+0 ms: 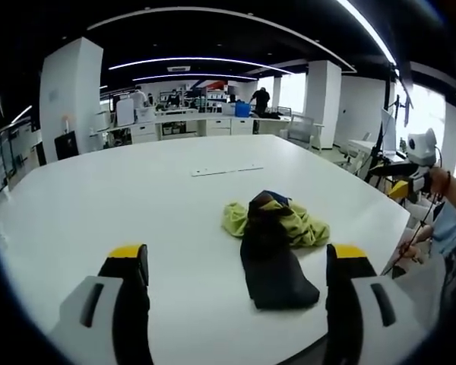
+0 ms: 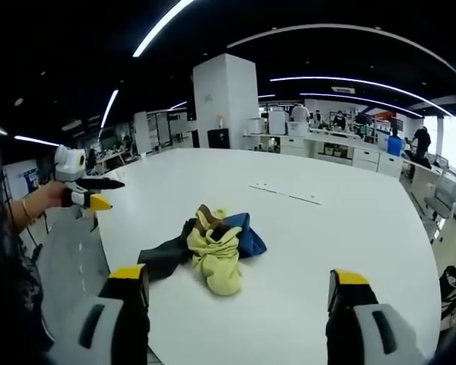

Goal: Fold the garment on the visible template until the final outline fits inside the template.

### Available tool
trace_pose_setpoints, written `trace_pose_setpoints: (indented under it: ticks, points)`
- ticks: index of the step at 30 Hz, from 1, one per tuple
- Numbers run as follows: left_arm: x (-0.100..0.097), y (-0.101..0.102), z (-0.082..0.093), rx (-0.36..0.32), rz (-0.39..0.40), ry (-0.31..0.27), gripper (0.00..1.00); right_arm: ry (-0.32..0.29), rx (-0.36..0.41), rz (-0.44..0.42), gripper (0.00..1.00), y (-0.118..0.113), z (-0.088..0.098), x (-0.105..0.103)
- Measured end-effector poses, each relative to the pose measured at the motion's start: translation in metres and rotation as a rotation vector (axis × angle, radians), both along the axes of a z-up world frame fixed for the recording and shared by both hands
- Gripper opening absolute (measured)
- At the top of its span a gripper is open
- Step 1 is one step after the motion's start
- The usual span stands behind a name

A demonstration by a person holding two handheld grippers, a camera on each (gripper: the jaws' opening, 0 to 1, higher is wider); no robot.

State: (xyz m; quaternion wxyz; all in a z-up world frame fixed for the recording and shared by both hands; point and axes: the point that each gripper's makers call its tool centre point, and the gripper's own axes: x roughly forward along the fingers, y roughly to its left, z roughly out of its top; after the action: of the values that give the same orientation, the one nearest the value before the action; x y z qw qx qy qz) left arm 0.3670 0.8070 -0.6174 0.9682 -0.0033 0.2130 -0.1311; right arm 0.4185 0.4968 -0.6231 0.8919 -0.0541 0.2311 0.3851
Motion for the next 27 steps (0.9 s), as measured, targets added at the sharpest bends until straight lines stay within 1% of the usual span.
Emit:
trace_pose_setpoints:
  ticks: [2,7,11,16,18,25,27]
  points:
    - [0.003,-0.001,-0.002,-0.007,-0.006,0.002,0.93,0.002,-0.002,0.004,0.98,0.001,-0.001,-0.001]
    - [0.011,-0.006,-0.004,0.008,-0.028,-0.007,0.9,-0.009,-0.005,0.02,0.95,0.006,-0.005,0.001]
    - [0.018,-0.009,-0.003,0.007,-0.048,-0.024,0.85,-0.013,0.023,0.031,0.92,0.012,-0.006,0.006]
    - [0.026,-0.013,-0.003,0.004,-0.073,-0.042,0.79,-0.027,0.034,0.058,0.87,0.018,-0.007,0.014]
    - [0.029,-0.016,-0.005,0.002,-0.09,-0.044,0.76,-0.029,0.048,0.069,0.84,0.021,-0.007,0.016]
    - [0.039,-0.027,-0.013,-0.01,-0.133,-0.038,0.67,-0.023,0.056,0.108,0.75,0.032,-0.015,0.024]
    - [0.044,-0.027,-0.018,-0.011,-0.142,-0.036,0.67,-0.022,0.058,0.12,0.74,0.035,-0.016,0.026]
